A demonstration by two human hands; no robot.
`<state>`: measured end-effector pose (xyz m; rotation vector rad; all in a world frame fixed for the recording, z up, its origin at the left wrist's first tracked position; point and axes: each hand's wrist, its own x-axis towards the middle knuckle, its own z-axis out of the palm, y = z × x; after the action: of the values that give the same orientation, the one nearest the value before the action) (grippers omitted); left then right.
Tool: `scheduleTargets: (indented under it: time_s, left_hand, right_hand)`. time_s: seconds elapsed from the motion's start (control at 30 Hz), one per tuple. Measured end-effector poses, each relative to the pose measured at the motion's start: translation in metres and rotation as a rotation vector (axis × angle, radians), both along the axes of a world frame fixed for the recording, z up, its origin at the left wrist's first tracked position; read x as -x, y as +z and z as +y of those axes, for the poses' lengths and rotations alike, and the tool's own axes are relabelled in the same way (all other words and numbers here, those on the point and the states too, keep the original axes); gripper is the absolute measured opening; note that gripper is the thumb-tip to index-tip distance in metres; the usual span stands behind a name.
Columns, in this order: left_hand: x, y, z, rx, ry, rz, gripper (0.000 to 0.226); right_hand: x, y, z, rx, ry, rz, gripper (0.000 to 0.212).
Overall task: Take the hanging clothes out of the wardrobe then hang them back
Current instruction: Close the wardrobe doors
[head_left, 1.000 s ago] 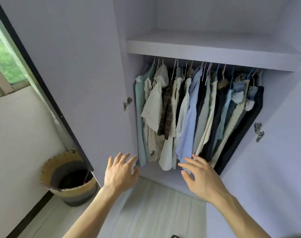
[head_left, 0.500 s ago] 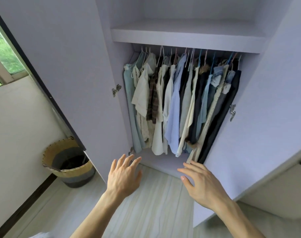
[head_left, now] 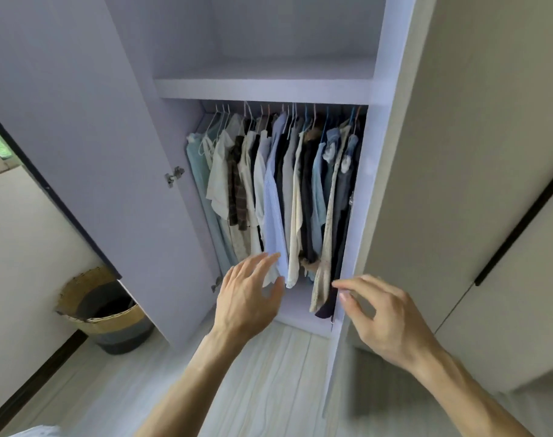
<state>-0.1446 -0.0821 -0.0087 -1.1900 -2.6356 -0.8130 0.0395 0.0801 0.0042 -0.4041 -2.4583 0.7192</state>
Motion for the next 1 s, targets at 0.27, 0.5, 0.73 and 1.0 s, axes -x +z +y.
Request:
scheduleTargets:
  time_s: [0.27,0.5,0.73,1.0]
  left_hand:
    - [-0.051,0.108,0.078,-0.289,-0.2,0.021,0.052]
    - [-0.058,0.162,0.111,-0.462,-0.313,-0.027,0.069]
    - [-0.035,0.168,0.097,-0.509,-0.266,-0.025,0.06]
    - [0.033,0.167,0.062,-0.587,-0.108,-0.153,0.05]
  right_hand:
    - [-0.003,0.03,0.05,0.213,-0.101,0.24,0.048]
    - [0.021,0.03,0.055,0.294,0.001,0.181,0.076]
    - [0.049,0.029,0.055,0.141,0.017,0.162,0.09]
    - [0.126,0.072,0.061,-0.071,0.095,0.152,0.098]
